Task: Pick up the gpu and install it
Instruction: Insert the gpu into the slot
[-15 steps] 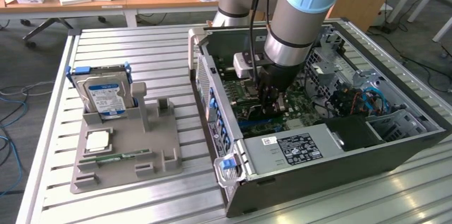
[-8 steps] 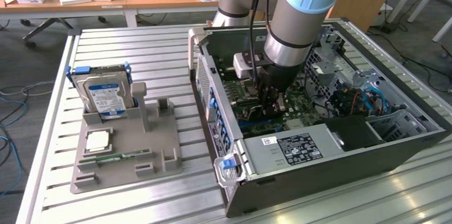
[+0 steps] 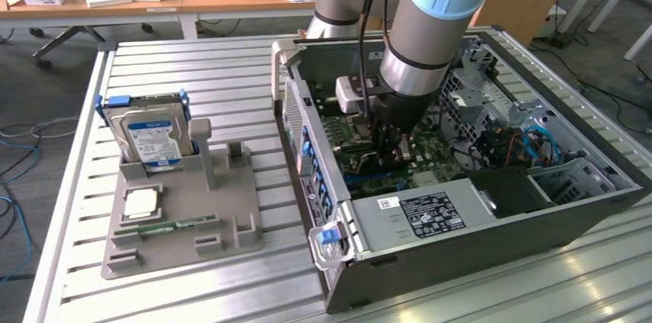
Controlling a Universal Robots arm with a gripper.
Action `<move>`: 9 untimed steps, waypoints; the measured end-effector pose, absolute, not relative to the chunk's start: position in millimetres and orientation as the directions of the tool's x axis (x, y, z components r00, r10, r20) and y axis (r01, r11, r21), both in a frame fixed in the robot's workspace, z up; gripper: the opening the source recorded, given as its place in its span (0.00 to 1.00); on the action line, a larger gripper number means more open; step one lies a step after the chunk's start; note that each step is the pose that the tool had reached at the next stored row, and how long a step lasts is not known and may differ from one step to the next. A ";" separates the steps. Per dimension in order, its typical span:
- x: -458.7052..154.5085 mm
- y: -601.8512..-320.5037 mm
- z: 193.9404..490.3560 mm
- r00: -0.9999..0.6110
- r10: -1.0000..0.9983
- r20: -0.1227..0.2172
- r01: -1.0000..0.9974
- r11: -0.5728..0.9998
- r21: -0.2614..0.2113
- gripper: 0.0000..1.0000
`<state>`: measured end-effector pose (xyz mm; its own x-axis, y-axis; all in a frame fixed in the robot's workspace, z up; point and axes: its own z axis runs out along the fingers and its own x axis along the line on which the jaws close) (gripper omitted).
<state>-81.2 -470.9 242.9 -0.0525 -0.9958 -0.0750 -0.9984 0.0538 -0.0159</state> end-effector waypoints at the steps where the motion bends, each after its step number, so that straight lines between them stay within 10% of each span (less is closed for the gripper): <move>1: -82.2 -470.8 242.9 -0.054 -0.996 -0.075 -0.998 0.055 -0.017 0.34; 9: -85.2 -468.9 244.0 -0.065 -0.995 -0.075 -0.998 0.067 -0.019 0.34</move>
